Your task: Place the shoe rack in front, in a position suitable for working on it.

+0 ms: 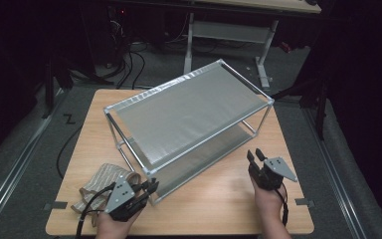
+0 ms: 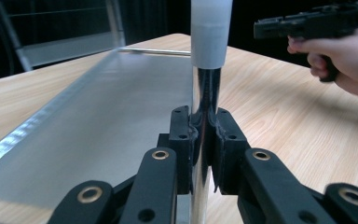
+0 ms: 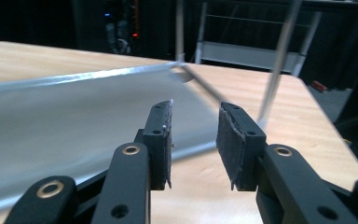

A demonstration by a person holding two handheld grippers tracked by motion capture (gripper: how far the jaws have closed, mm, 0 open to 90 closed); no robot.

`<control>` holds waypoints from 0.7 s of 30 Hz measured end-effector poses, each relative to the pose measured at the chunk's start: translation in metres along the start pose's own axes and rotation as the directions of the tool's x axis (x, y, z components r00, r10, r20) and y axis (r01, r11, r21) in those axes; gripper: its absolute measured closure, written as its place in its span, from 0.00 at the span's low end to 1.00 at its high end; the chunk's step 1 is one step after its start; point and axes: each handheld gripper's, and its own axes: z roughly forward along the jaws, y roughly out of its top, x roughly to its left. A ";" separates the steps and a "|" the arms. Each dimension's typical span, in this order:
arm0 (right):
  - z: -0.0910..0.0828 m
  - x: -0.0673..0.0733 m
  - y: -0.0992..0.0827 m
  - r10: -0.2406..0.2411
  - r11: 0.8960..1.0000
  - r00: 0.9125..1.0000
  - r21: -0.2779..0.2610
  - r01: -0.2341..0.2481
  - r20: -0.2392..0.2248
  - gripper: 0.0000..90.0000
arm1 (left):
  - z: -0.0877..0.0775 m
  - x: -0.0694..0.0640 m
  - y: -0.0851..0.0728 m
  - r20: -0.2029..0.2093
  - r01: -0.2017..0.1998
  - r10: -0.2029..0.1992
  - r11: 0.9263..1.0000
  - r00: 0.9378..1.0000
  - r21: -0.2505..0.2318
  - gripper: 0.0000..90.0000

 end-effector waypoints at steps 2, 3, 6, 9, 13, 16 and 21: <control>-0.012 0.006 -0.005 -0.009 1.000 1.000 -0.003 0.009 -0.017 0.73 | 0.015 -0.005 0.004 0.013 -0.007 0.007 1.000 1.000 -0.002 0.88; -0.016 0.008 -0.007 -0.006 1.000 1.000 -0.007 0.006 -0.025 0.72 | 0.024 -0.007 0.007 0.016 -0.012 0.012 1.000 1.000 -0.004 0.88; -0.030 0.014 -0.011 0.002 1.000 0.999 -0.019 -0.003 -0.052 0.72 | 0.042 -0.013 0.012 0.024 -0.024 0.024 1.000 0.999 -0.005 0.88; -0.037 0.018 -0.011 -0.001 0.999 0.998 -0.038 -0.001 -0.065 0.72 | 0.060 -0.018 0.017 0.026 -0.025 0.026 1.000 0.999 -0.011 0.88; -0.040 0.023 -0.015 -0.015 0.999 0.996 -0.041 0.011 -0.084 0.72 | 0.074 -0.022 0.021 0.031 -0.036 0.036 0.999 0.999 -0.015 0.88; -0.043 0.024 -0.017 -0.022 0.999 0.996 -0.043 0.018 -0.091 0.72 | 0.081 -0.024 0.023 0.038 -0.035 0.036 0.999 0.999 -0.014 0.88; -0.048 0.021 -0.018 -0.009 0.999 0.997 -0.047 0.005 -0.083 0.71 | 0.076 -0.022 0.021 0.082 -0.040 0.038 0.999 0.996 0.014 0.73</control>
